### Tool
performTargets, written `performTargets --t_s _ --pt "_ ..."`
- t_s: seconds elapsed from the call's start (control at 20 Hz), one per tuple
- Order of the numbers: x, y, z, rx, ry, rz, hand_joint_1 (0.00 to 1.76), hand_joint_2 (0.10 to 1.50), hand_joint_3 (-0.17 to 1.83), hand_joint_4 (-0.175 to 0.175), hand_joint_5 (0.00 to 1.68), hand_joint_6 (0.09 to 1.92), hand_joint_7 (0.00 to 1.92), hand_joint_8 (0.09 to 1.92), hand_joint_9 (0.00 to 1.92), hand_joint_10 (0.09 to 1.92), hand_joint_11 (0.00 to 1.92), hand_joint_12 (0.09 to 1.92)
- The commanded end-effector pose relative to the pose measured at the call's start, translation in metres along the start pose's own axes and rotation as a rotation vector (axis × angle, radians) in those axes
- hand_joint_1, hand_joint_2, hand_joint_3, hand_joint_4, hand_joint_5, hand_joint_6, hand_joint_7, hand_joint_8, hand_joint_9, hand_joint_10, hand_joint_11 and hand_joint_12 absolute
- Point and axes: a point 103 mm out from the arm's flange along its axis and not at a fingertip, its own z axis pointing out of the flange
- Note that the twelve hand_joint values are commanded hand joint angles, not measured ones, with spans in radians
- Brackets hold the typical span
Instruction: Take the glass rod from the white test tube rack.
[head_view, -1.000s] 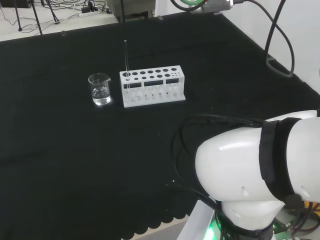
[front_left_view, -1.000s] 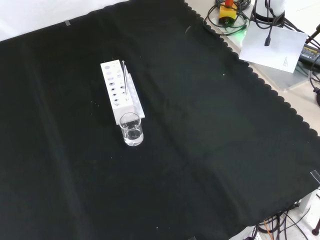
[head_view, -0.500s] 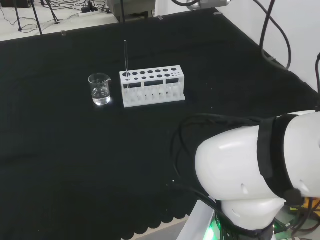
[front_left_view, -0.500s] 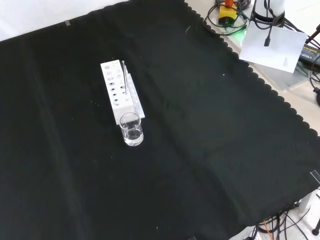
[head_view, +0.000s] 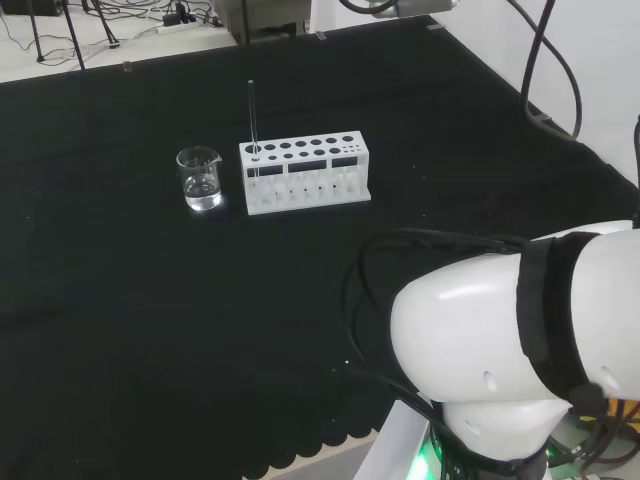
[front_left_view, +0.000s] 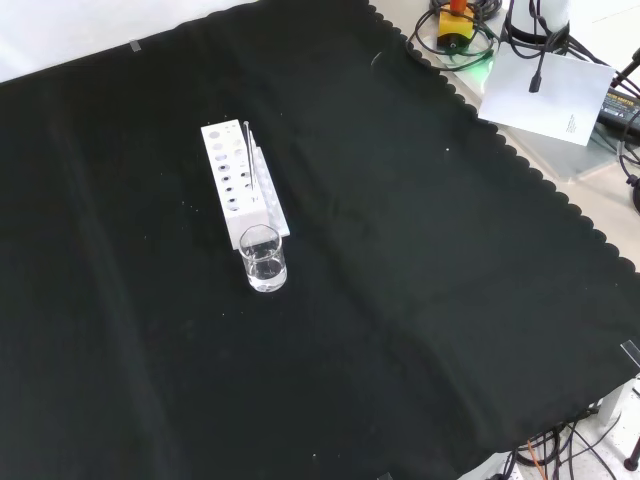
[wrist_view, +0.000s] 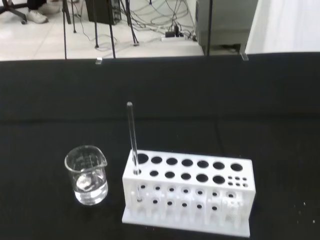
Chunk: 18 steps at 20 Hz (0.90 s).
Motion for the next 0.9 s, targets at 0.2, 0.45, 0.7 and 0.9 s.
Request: performTargets --t_s 0.2,0.45,0.7,0.9 --pt "0.01 0.058 0.017 0.019 0.0 -0.062 0.51 1.22 -0.06 -0.175 0.09 0.09 0.0 0.62 0.38 0.09 0.0 1.2" --pt "0.015 0.093 0.017 0.021 0.002 -0.072 0.52 1.22 -0.07 -0.175 0.09 0.09 0.0 0.63 0.38 0.09 0.0 1.2" --pt "0.022 0.118 0.031 0.042 0.002 -0.096 0.52 1.22 -0.07 -0.175 0.09 0.09 0.0 0.64 0.38 0.09 0.0 1.22" --pt "0.026 0.134 0.045 0.06 0.011 -0.13 0.52 1.23 -0.07 -0.175 0.1 0.09 0.0 0.66 0.38 0.09 0.0 1.23"
